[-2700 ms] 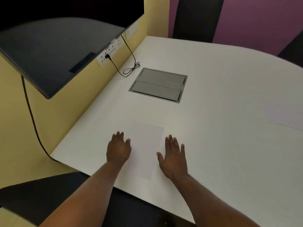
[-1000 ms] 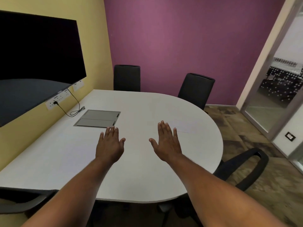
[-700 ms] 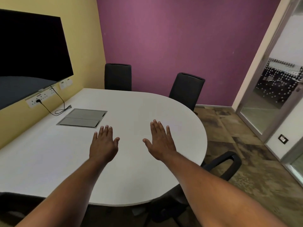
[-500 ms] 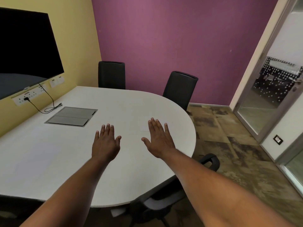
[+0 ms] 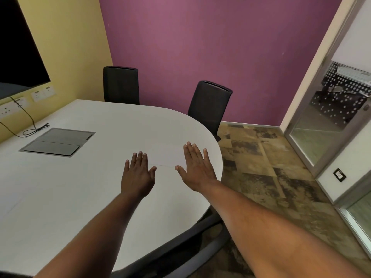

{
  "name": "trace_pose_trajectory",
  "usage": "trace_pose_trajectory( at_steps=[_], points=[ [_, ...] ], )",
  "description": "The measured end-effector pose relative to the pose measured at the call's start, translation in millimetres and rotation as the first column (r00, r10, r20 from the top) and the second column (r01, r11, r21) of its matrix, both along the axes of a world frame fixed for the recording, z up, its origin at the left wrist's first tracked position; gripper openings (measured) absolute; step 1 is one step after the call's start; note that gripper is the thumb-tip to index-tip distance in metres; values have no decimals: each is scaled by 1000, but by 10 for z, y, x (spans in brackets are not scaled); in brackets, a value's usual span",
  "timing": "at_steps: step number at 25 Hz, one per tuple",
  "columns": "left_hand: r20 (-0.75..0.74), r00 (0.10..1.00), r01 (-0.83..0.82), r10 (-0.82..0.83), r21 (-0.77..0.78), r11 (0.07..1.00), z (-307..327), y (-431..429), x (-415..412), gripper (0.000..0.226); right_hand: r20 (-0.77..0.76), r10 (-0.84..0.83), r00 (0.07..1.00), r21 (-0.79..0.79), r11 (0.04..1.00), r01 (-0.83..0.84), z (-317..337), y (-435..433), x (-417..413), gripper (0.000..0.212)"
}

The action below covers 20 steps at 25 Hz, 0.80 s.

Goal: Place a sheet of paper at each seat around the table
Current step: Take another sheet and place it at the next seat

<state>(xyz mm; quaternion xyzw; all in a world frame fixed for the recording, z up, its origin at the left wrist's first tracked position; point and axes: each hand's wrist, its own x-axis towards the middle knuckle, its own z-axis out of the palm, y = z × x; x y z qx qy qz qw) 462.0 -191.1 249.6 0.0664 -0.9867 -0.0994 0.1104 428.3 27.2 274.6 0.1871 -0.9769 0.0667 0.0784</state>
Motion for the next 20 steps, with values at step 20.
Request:
trace_pose_trajectory(
  at_steps=[20],
  points=[
    [130,948,-294,291,1,956,-633,1181,-2037,65,165,276,947,64,955,-289,-590,1035,-2686,78]
  ],
)
